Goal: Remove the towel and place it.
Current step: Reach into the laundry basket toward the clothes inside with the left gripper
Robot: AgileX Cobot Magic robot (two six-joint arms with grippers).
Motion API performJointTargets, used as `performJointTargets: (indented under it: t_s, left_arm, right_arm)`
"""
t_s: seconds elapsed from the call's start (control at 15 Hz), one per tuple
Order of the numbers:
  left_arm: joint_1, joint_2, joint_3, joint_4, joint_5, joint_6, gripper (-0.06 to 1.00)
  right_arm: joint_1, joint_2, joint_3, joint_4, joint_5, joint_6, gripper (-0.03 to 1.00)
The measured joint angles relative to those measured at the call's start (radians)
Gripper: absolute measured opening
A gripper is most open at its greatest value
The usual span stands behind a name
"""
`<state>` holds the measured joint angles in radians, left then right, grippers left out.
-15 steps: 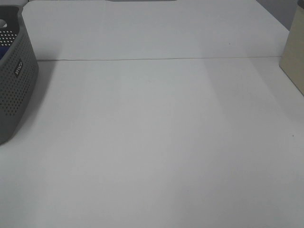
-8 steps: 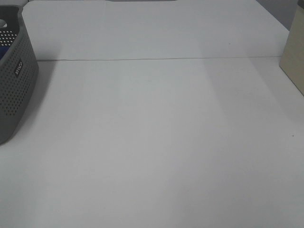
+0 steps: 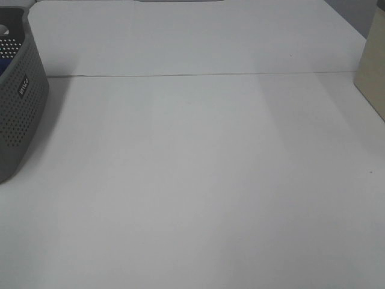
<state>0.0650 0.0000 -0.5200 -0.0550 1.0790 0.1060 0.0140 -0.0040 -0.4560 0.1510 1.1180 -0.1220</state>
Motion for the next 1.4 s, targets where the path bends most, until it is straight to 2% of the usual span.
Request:
performJointTargets:
  t_s: [1.4]
  left_arm:
    - [0.0,-0.006,0.0,0.0,0.0,0.0,0.99]
  right_arm:
    - [0.0,0.0,0.0,0.0,0.0,0.0,0.74]
